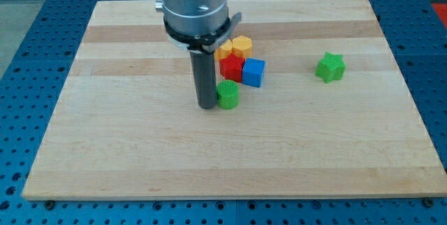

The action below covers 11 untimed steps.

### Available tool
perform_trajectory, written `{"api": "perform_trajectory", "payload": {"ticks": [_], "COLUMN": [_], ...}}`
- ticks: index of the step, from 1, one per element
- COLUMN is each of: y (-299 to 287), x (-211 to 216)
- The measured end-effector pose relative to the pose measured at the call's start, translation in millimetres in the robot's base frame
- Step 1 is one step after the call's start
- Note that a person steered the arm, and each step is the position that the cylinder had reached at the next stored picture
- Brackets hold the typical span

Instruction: Move the green circle to the left side of the green star

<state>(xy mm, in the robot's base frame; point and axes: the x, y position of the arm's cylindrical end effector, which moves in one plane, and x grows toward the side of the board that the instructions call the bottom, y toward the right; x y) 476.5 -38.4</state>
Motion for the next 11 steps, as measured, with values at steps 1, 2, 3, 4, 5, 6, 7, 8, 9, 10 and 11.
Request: {"api": "perform_trajectory", "payload": {"ticks": [1, 2, 3, 4, 5, 6, 7, 8, 9, 10, 11], "y": [26.7, 100.3, 39.4, 27.9, 96.4, 116.4, 161.0, 92.2, 87.5, 103.4, 120.8], "x": [-0.3, -5.6, -4.8, -16.0, -28.8, -25.3, -21.4, -21.5, -33.8, -40.3, -41.1]}}
